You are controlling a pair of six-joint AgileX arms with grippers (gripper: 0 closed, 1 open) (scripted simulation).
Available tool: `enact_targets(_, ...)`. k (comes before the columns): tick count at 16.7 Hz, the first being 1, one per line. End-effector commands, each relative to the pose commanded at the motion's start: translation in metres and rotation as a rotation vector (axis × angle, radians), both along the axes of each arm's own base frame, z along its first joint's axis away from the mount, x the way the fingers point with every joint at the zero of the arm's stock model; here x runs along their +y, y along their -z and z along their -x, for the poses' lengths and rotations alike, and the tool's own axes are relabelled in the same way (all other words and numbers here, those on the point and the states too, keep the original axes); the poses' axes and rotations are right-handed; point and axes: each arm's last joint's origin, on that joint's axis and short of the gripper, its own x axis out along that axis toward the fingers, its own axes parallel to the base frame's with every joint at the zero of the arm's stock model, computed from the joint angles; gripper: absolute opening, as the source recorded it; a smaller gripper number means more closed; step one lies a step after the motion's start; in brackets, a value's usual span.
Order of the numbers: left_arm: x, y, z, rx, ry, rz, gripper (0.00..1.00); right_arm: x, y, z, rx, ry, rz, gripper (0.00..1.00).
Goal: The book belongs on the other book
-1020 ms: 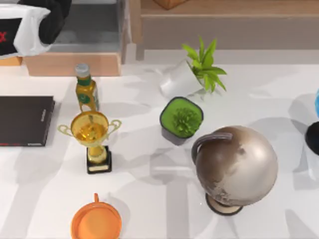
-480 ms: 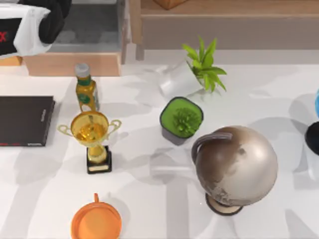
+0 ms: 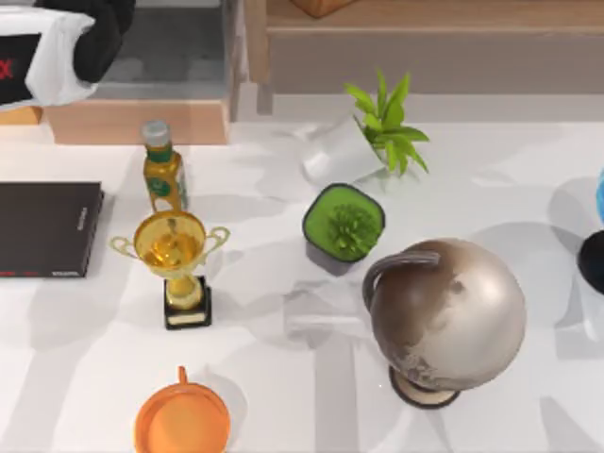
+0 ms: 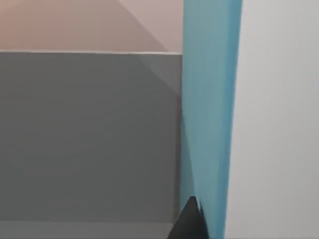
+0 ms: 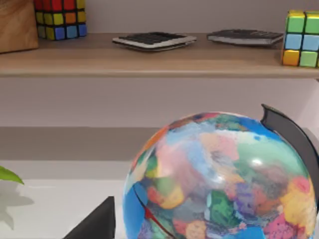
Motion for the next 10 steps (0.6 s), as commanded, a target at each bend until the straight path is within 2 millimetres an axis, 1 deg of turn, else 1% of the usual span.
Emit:
enact_targets(7,0.001,-0.001,0.001,-0.003,-0.003,0.001,0.0,0.0,0.0,0.0,0.0,0.0,0.0,1.0)
enact_targets(8,0.007,-0.005,0.001,-0.016,-0.019,0.012,0.0,0.0,0.0,0.0,0.0,0.0,0.0,1.0)
enact_targets(10,0.021,-0.022,0.004,-0.065,-0.059,0.052,0.0,0.0,0.0,0.0,0.0,0.0,0.0,1.0)
